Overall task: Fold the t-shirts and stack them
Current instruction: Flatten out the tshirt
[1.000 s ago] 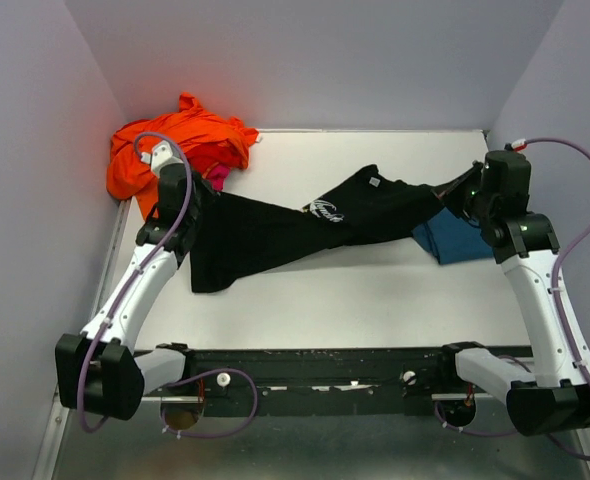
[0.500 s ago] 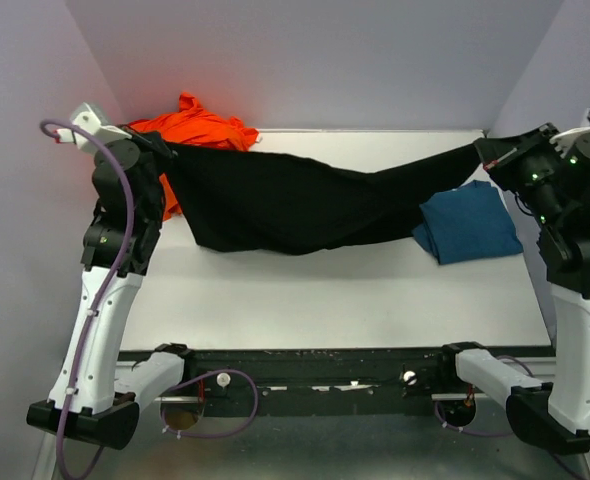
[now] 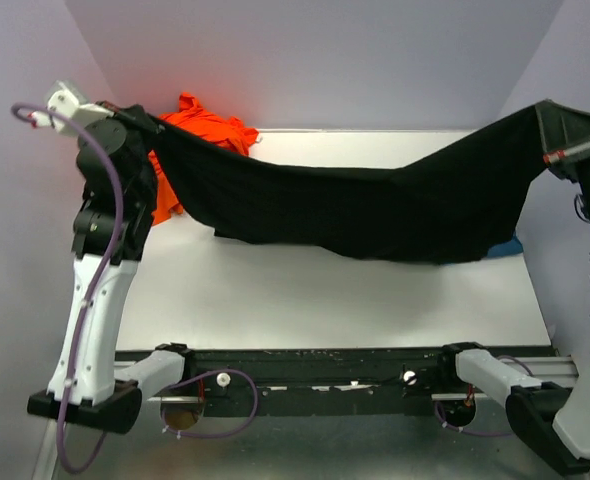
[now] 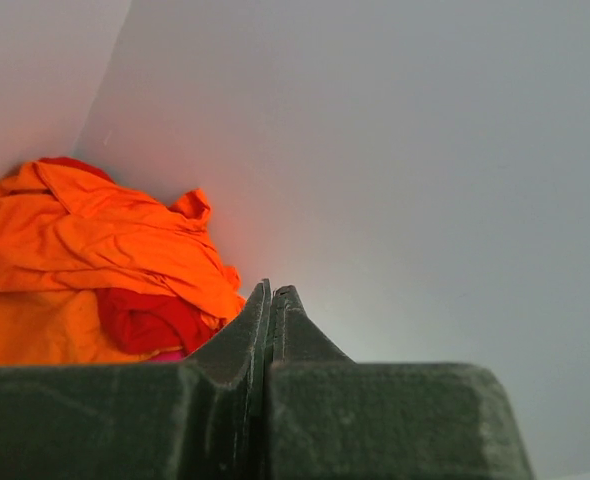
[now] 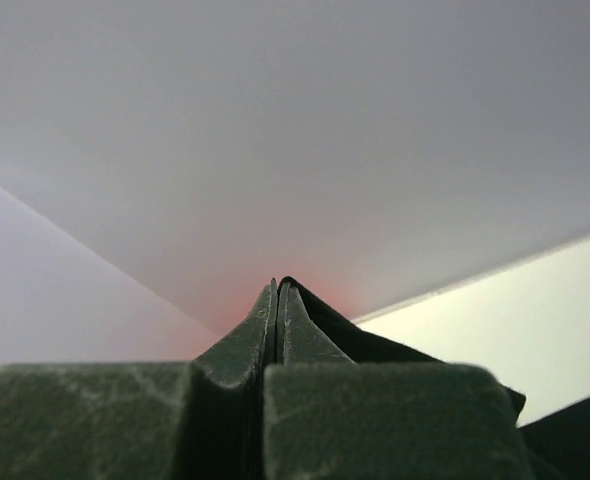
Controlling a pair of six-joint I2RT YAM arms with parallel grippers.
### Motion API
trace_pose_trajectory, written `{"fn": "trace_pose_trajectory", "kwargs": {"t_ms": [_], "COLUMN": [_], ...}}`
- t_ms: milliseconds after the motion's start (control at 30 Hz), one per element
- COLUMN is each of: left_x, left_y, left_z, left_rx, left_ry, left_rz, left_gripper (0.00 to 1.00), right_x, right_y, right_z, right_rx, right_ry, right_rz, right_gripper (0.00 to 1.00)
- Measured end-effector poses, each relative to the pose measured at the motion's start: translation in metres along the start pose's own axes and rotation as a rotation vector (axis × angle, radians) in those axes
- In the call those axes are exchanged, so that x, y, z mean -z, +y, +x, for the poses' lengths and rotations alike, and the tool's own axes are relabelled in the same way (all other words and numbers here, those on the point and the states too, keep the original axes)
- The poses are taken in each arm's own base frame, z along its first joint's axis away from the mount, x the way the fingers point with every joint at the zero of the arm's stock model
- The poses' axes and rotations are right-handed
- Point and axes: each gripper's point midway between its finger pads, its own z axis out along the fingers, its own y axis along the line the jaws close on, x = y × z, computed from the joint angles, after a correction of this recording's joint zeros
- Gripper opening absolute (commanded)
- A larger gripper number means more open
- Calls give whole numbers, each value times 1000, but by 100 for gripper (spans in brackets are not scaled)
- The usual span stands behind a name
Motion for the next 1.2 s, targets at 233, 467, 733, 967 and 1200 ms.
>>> {"fn": "trace_pose_trajectory", "kwargs": {"t_ms": [233, 467, 733, 967, 1200], "left_x": [-96, -178, -132, -122, -46], "left_y": [20, -65, -69, -65, 60], "left_z": [115, 37, -35, 7, 135], "left_rx": [-90, 37, 133, 128, 114], "left_ry": [192, 74, -25, 65, 301], "left_rz": [-137, 33, 152, 249, 74], "left_gripper": [0, 0, 0, 0, 0], "right_x": [-159, -220, -166, -132, -62], "right_y": [-81, -117, -29, -56, -153], "right_z": [108, 64, -30, 21, 150], "right_rx": [-29, -159, -105, -167, -343], "right_ry": [269, 213, 63, 189, 395], "right_rz": [191, 108, -247, -200, 75], "right_gripper": [1, 1, 1, 1, 1]}}
